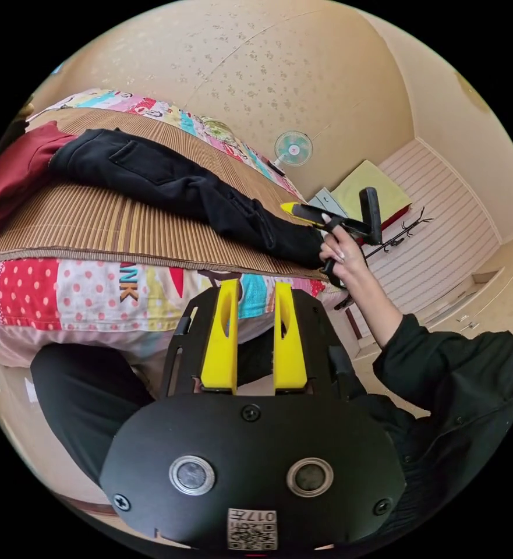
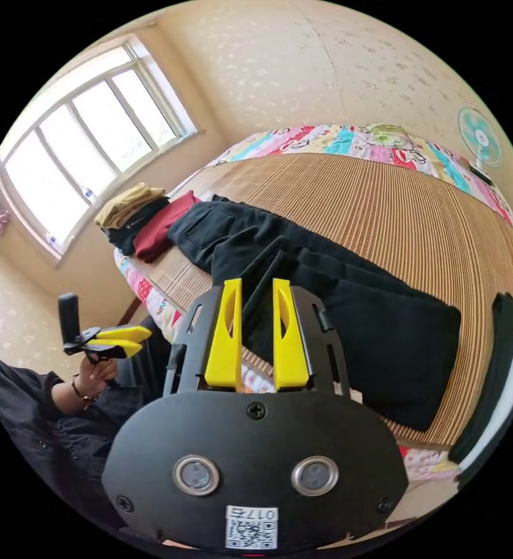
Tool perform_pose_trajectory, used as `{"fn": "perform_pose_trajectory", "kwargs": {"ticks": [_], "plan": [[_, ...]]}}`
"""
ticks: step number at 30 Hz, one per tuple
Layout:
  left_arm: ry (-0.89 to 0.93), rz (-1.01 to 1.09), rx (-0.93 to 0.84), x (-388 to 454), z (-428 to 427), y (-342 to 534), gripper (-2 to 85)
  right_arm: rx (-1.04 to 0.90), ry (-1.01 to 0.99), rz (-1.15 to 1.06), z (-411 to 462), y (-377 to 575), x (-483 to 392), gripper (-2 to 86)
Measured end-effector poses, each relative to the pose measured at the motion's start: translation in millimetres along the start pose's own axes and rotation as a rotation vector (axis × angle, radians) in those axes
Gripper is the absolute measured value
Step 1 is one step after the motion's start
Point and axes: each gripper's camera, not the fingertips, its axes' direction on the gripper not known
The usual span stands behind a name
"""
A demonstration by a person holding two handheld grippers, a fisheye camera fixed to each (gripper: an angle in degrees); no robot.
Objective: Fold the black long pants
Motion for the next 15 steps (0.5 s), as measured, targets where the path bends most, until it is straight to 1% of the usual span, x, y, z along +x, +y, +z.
{"fn": "perform_pose_trajectory", "kwargs": {"ticks": [2, 4, 5, 6, 7, 9, 11, 15], "plan": [[-0.001, -0.001, 0.015, 3.1, -14.6, 4.0, 9.8, -0.030, 0.069, -0.017, 28.7, -35.6, 5.8, 9.2], [-0.022, -0.008, 0.024, 3.5, -25.8, 6.9, 9.7, -0.108, 0.185, -0.013, 68.6, -71.3, 20.1, 9.9], [-0.036, -0.017, 0.032, 2.3, -32.9, 8.7, 9.5, -0.133, 0.212, -0.016, 79.2, -76.6, 24.0, 10.0], [-0.042, -0.023, 0.036, 1.2, -36.5, 9.6, 9.3, -0.215, 0.245, -0.021, 103.8, -82.5, 33.4, 10.1], [-0.049, -0.037, 0.043, -2.3, -43.3, 10.6, 9.1, -0.332, 0.238, -0.009, 129.0, -82.6, 44.2, 9.6], [-0.049, -0.064, 0.053, -9.3, -52.6, 10.6, 8.9, -0.415, 0.176, -0.023, 149.1, -74.8, 49.8, 8.1], [-0.036, -0.098, 0.081, -19.2, -64.1, 7.7, 8.9, -0.345, 0.204, -0.110, 137.4, -62.9, 36.3, 5.3], [-0.007, -0.139, 0.131, -30.9, -75.6, -10.2, 9.0, -0.108, 0.234, -0.287, 70.1, -8.6, -25.5, 2.4]]}}
